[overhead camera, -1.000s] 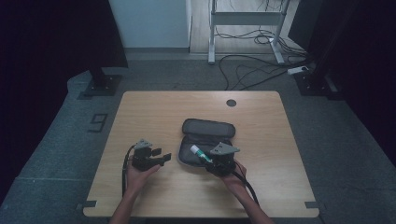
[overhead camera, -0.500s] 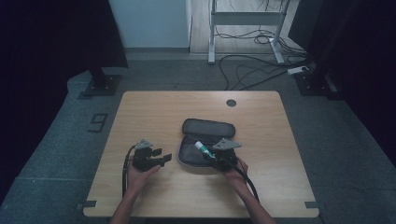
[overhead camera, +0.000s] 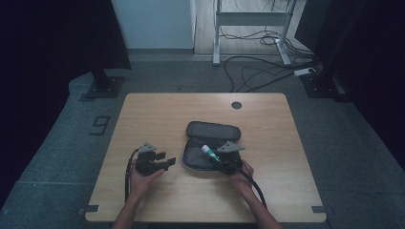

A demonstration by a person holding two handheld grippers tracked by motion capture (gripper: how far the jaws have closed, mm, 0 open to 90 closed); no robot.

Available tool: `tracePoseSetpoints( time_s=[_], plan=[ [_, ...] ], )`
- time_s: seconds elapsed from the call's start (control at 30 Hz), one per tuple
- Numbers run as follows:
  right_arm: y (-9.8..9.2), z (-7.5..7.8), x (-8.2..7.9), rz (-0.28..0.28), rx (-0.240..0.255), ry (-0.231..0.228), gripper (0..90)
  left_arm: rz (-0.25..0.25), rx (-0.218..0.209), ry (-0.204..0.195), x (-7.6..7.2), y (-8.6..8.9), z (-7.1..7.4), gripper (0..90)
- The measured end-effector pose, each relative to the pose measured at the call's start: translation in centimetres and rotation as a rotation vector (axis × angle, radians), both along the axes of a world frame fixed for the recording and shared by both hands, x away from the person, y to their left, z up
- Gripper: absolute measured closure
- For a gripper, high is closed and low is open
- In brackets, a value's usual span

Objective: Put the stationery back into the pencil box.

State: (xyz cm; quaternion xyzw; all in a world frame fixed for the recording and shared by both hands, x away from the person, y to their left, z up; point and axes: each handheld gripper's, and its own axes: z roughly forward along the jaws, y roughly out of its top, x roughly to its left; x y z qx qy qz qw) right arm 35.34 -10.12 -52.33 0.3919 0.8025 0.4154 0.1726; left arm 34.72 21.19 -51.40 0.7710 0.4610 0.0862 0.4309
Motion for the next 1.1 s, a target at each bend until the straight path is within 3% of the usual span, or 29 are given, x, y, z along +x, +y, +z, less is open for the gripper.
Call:
tracePoseSetpoints(
  time_s=[0.63, 0.8, 1.1],
  plan=[
    [0.54, -0.57, 0.26, 0.002, -0.075, 0.013, 63.5, 0.005, -0.001, 0.000, -0.13, 0.11, -0.08, 40.5],
    [0.57, -0.44, 0.16, -0.001, -0.080, 0.005, 56.9, 0.007, -0.005, 0.002, -0.12, 0.16, -0.09, 40.5],
    [0.25, -0.04, -0.17, -0.011, -0.044, 0.001, 48.0, 0.005, -0.007, -0.001, -0.26, 0.04, 0.04, 40.5]
  ],
)
